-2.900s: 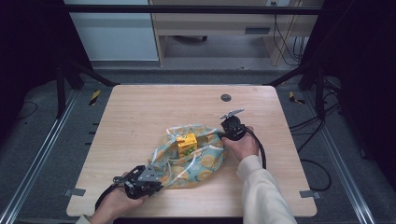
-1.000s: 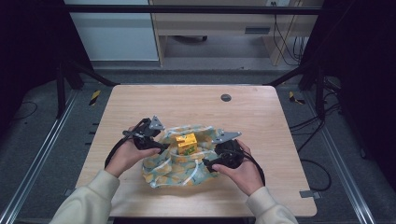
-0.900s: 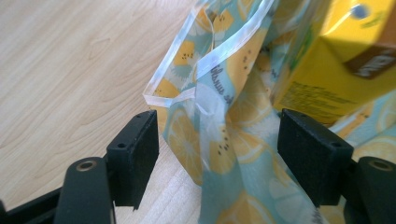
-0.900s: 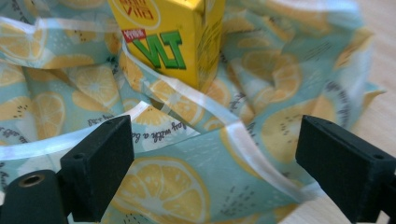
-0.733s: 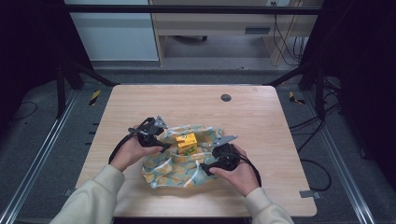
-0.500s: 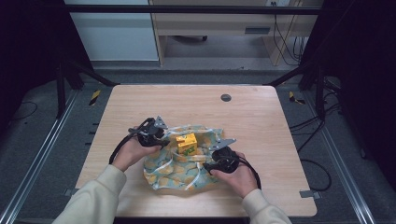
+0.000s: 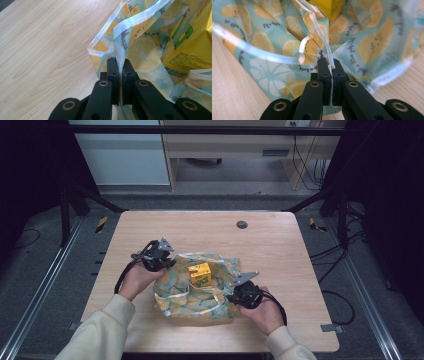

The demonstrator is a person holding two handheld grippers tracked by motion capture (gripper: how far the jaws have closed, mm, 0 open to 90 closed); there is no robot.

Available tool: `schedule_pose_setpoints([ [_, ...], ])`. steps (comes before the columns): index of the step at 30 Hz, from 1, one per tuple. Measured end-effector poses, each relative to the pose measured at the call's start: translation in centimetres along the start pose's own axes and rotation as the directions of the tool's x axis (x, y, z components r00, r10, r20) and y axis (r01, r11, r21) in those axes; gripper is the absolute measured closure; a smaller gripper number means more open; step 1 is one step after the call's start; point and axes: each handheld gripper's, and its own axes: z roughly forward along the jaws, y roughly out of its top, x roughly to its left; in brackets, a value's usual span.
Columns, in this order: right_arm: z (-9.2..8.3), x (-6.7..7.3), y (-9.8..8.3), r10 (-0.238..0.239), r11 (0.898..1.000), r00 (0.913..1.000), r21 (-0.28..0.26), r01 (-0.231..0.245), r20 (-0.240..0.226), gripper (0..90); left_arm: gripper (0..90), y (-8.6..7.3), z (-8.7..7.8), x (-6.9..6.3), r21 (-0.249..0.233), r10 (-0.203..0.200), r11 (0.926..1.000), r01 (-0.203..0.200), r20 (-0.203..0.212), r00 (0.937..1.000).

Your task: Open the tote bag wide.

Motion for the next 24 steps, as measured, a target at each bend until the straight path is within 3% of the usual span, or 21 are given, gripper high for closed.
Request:
schedule_pose_setpoints([
  [10, -2.8, -0.7, -1.6, 0.032, 0.998, 0.9992, -0.063, -0.030, 0.024, 88.6, 88.2, 0.0, -0.7, 0.6, -0.007, -0.017, 0.9998, 0.016, -0.015, 0.9998],
  [18, -1.9, -0.9, -3.0, 0.034, 0.998, 0.9988, -0.047, -0.033, 0.036, 88.6, 88.1, -0.5, 0.9, 0.1, 0.027, 0.005, 0.9996, -0.004, -0.032, 0.9995],
  [24, -1.5, -1.3, -3.4, 0.043, 0.998, 0.9985, -0.039, -0.041, 0.033, 88.6, 87.9, -0.9, 1.6, 0.0, 0.033, -0.004, 0.9995, 0.005, -0.031, 0.9995],
])
